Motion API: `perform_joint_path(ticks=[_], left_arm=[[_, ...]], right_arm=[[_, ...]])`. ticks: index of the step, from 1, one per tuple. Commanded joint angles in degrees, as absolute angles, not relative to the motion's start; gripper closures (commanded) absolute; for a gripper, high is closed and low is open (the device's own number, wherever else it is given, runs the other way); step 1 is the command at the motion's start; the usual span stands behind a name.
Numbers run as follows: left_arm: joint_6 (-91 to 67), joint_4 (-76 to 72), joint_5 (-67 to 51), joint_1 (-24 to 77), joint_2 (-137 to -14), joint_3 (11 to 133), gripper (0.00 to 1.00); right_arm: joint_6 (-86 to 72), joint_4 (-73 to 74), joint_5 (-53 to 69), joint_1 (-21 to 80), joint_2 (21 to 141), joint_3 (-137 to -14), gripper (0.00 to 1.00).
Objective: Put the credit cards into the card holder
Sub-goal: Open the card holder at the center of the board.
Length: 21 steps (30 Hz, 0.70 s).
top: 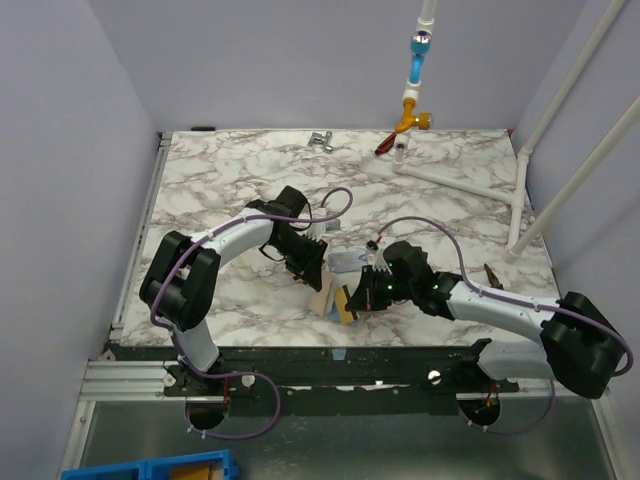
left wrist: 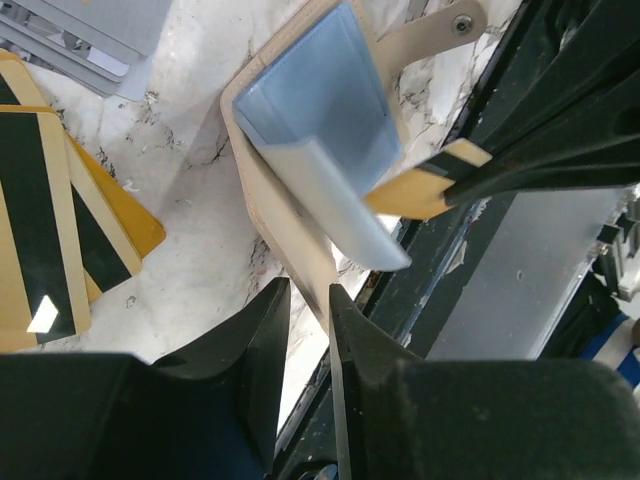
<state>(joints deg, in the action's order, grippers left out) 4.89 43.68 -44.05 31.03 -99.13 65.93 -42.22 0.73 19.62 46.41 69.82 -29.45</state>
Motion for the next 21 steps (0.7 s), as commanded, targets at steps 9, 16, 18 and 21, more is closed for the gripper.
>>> perform_joint_path(ticks=[9, 16, 18, 21], left_arm=[[6.59, 44.82, -52.12, 29.62, -101.62, 67.74, 0.74], [6.96, 45.97, -53.59, 29.01, -101.96, 68.25, 0.69], [6.31, 45.52, -53.34, 29.09, -102.46, 68.38, 0.65], [4.75, 43.52, -48.31, 29.72, -102.42, 67.9, 0.63]], right_arm=[[-39.36, -5.75, 25.36, 46.5, 79.36, -34.25, 0.99], [-38.59, -6.58, 26.17, 46.52, 82.03, -35.51, 0.99], [-38.61, -6.89, 26.17, 46.5, 82.38, -35.78, 0.99], [-38.41, -7.05, 26.26, 46.49, 82.72, -36.11, 0.99]])
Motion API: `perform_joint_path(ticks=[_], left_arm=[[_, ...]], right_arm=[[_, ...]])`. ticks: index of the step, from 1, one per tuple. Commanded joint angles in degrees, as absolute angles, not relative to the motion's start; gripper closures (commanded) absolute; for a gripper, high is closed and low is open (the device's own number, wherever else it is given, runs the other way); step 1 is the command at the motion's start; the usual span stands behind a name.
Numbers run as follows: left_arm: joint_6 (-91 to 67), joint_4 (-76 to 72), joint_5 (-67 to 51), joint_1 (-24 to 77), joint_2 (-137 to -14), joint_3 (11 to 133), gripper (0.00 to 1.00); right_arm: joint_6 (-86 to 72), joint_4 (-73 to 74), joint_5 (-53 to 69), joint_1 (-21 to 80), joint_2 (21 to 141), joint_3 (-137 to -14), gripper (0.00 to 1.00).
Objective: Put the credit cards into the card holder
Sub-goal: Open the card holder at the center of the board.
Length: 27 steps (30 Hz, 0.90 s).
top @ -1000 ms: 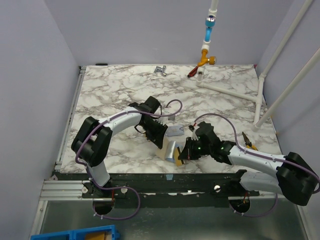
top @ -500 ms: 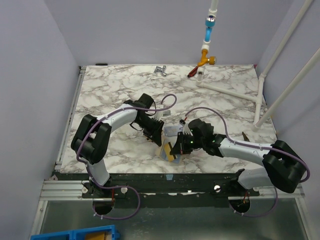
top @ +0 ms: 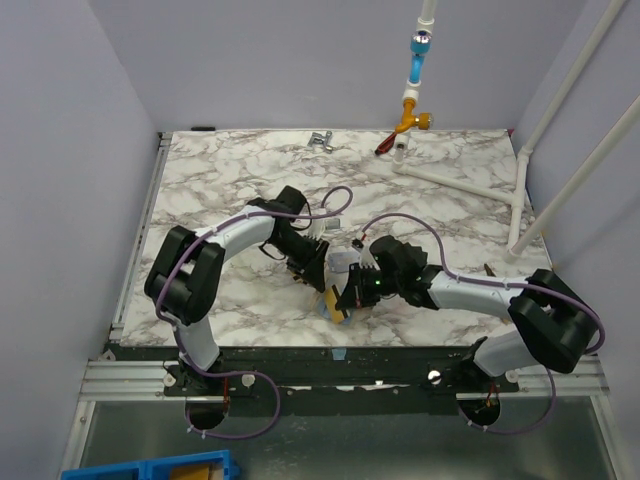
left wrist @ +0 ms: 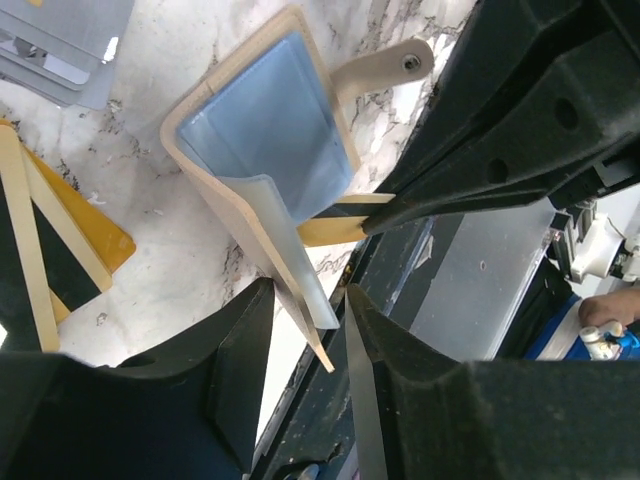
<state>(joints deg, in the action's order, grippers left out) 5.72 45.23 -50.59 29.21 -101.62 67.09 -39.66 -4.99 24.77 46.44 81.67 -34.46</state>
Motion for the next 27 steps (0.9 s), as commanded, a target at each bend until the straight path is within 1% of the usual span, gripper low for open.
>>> perform_joint_path(ticks=[1, 4, 10, 14, 18, 24, 27], left_arm=[[4.32, 42.95, -46.68, 29.96, -102.45, 67.72, 0.64], [3.76, 43.17, -40.22, 30.78, -103.04, 68.09, 0.64], [4.1, 43.99, -33.67, 31.2, -104.08, 69.13, 0.64], [4.46, 45.14, -34.97, 31.2, -103.85, 69.81, 0.62], [5.75, 46.53, -39.91, 30.34, -103.65, 70.14, 0.6], [6.94, 47.14, -44.06, 29.71, -102.89, 69.93, 0.59], [6.94, 47.54, -46.34, 29.71, -103.06, 70.0, 0.56]], right_arm=[[-38.4, -7.03, 26.28, 46.5, 82.75, -36.11, 0.99], [-38.41, -7.03, 25.85, 46.51, 82.11, -35.51, 0.99], [-38.24, -7.2, 26.06, 46.5, 81.91, -35.44, 0.99], [-37.97, -7.38, 26.59, 46.5, 82.2, -36.02, 0.99], [-37.73, -7.71, 26.98, 46.52, 82.59, -36.47, 0.99], [-37.58, -7.84, 27.49, 46.49, 83.23, -37.43, 0.99], [-37.46, -7.88, 27.66, 46.5, 83.75, -37.7, 0.99]])
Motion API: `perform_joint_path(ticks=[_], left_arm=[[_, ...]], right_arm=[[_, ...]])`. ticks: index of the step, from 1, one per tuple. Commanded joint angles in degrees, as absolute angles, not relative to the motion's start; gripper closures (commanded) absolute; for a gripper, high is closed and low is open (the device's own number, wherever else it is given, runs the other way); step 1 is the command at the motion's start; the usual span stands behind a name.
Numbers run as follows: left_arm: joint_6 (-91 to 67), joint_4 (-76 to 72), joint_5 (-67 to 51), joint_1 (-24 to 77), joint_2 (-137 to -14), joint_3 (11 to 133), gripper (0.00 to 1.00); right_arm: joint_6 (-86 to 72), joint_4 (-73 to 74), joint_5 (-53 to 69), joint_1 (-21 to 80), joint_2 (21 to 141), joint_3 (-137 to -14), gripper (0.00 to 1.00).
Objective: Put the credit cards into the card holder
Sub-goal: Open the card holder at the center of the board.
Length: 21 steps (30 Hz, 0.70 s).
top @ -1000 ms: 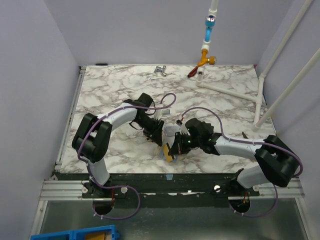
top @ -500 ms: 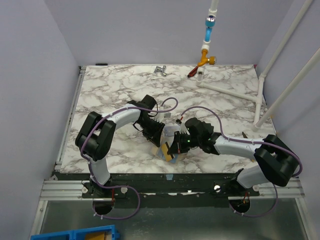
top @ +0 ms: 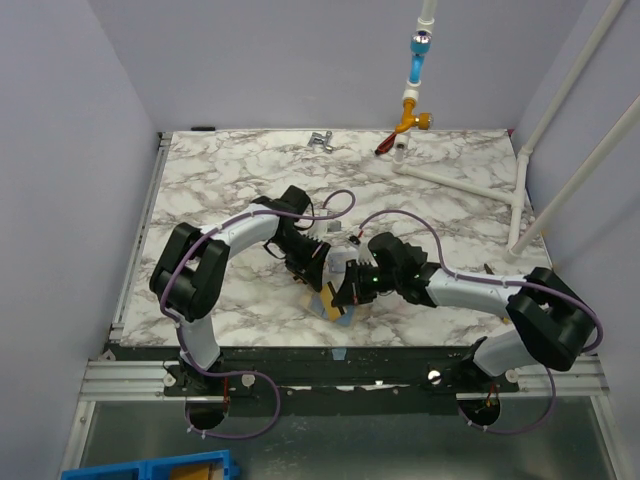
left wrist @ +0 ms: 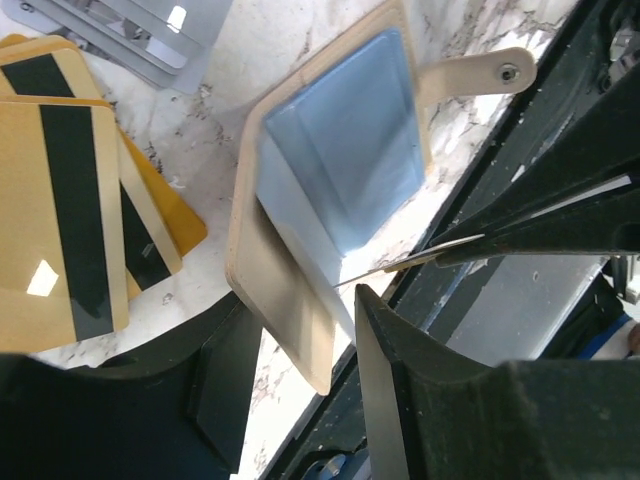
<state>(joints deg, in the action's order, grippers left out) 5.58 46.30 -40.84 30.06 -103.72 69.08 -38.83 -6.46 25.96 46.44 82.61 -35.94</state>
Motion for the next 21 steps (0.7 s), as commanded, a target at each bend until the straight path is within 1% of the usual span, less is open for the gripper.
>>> perform_joint_path(ticks=[1, 9, 15, 21], left_arm=[[7.03, 47.58, -46.74, 29.71, -102.99, 69.89, 0.56], [9.28, 48.16, -47.98, 29.79, -102.36, 68.35, 0.54], [12.7, 47.01, -39.59, 31.43, -99.76, 65.04, 0.58], [11.58, 44.58, -34.17, 32.76, -98.97, 63.81, 0.61]], right_arm=[[-37.58, -7.96, 27.79, 46.54, 83.92, -37.77, 0.99], [-37.62, -8.35, 27.47, 46.49, 84.45, -37.71, 0.99], [-37.27, -8.52, 26.44, 46.49, 84.94, -38.13, 0.99], [-37.55, -9.03, 26.54, 46.54, 85.08, -38.06, 0.99]])
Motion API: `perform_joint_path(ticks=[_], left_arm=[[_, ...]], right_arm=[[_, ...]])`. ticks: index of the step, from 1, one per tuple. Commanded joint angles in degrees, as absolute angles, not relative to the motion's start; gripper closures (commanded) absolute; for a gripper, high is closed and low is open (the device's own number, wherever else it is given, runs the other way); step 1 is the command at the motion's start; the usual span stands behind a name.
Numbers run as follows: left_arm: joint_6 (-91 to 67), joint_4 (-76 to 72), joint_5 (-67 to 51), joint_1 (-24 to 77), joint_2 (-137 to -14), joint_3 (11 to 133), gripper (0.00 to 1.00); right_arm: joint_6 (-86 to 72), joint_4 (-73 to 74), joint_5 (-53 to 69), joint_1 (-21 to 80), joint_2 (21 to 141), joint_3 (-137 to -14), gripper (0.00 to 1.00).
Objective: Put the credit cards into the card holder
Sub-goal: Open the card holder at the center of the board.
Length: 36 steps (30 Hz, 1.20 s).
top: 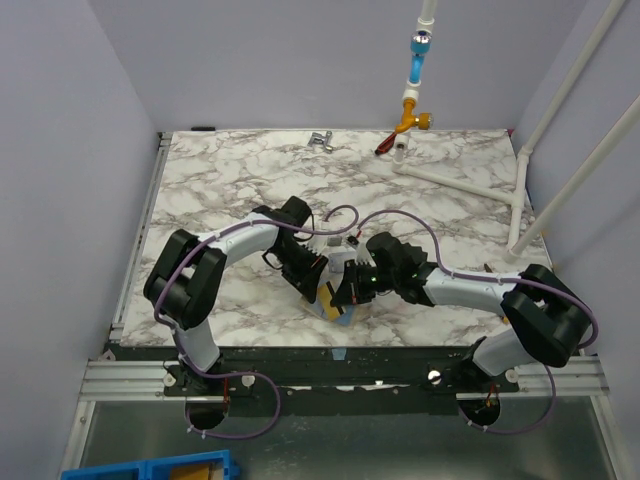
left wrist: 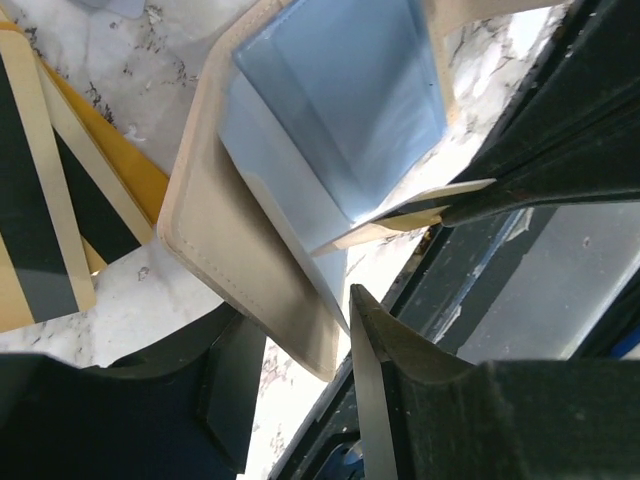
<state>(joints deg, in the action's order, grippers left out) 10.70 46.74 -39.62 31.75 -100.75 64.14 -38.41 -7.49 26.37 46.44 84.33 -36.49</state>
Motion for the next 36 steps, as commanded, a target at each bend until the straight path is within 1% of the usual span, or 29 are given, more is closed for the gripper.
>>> perform_joint_path(ticks=[1, 5, 9, 14, 19, 21, 25, 28, 32, 36], left_arm=[[11.39, 44.65, -34.02, 32.95, -99.28, 64.11, 0.62], [10.37, 44.86, -33.93, 33.36, -100.04, 65.19, 0.62], [10.13, 45.39, -33.58, 33.38, -99.95, 65.17, 0.65], [9.59, 45.85, -35.67, 33.31, -99.73, 65.2, 0.76], [9.06, 45.88, -37.01, 33.28, -100.04, 65.28, 0.94], [8.88, 46.19, -37.62, 33.27, -100.05, 65.46, 0.99], [8.49, 46.28, -37.92, 33.25, -100.11, 65.47, 1.0], [7.96, 46.32, -38.04, 33.31, -100.22, 65.43, 1.0], [7.74, 46.5, -38.42, 33.24, -100.62, 65.61, 1.0], [7.65, 46.68, -38.68, 33.28, -101.14, 65.86, 1.0]], right_arm=[[-37.62, -9.04, 26.54, 46.5, 85.07, -38.15, 0.99], [-37.63, -8.86, 26.46, 46.5, 84.69, -38.05, 0.99], [-37.54, -7.88, 25.23, 46.54, 83.45, -37.25, 0.99], [-38.15, -4.7, 22.44, 46.45, 80.51, -35.03, 0.99], [-40.14, -0.96, 18.85, 46.35, 75.65, -31.29, 0.99], [-41.37, 2.26, 17.09, 45.93, 73.24, -29.32, 0.99], [-45.37, 6.43, 14.25, 45.57, 68.76, -25.02, 0.99], [-47.34, 9.08, 14.66, 45.53, 66.53, -22.94, 0.99], [-48.54, 9.76, 14.63, 45.53, 62.77, -20.66, 0.99], [-48.39, 9.94, 14.96, 45.53, 62.37, -20.56, 0.99]])
